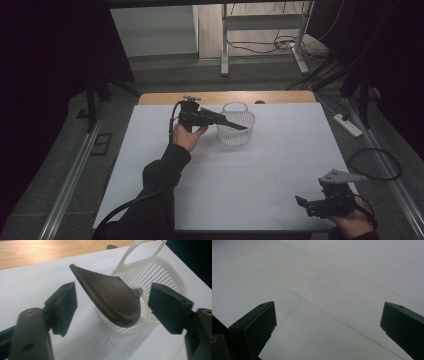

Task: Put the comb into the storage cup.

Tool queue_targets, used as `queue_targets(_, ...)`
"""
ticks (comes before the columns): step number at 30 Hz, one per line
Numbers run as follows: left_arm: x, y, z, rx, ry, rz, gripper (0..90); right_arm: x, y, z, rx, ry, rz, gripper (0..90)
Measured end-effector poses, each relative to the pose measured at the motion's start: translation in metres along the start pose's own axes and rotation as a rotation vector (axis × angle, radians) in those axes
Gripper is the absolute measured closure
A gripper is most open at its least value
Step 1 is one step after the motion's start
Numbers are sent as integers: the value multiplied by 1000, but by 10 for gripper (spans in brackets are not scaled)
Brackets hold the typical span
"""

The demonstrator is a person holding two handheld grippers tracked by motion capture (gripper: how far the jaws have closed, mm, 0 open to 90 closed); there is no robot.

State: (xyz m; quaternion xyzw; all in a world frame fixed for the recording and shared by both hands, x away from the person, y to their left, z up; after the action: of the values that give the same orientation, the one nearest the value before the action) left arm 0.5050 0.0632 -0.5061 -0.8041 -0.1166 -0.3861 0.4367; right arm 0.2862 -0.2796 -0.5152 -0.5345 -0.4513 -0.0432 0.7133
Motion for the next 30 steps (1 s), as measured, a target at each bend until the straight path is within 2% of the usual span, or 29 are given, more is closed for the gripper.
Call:
queue_targets(5,1,-3,0,16,22,-7,160,0,0,0,-3,1,-1,3)
queue_targets(12,2,-7,-2,2,47,-6,113,0,0,0,-4,0,0,1)
queue_targets(19,1,-9,-2,2,53,3,76,0,0,0,-3,-1,2,1)
queue_targets(30,0,-15,-7,15,138,5,44,0,0,0,-3,-3,-1,1)
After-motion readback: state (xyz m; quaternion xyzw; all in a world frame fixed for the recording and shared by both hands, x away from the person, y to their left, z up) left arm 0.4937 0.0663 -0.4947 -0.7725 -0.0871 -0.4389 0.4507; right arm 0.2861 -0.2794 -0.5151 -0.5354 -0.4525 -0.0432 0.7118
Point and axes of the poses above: each handheld gripper's, and its own axes: y roughly forward along the jaws, x roughly out of its top, z roughly to its left, the point moved 8 cm from there along y, roughly forward along the jaws, and after that the axes turned 1 degree about x, right-handed, at the moved point
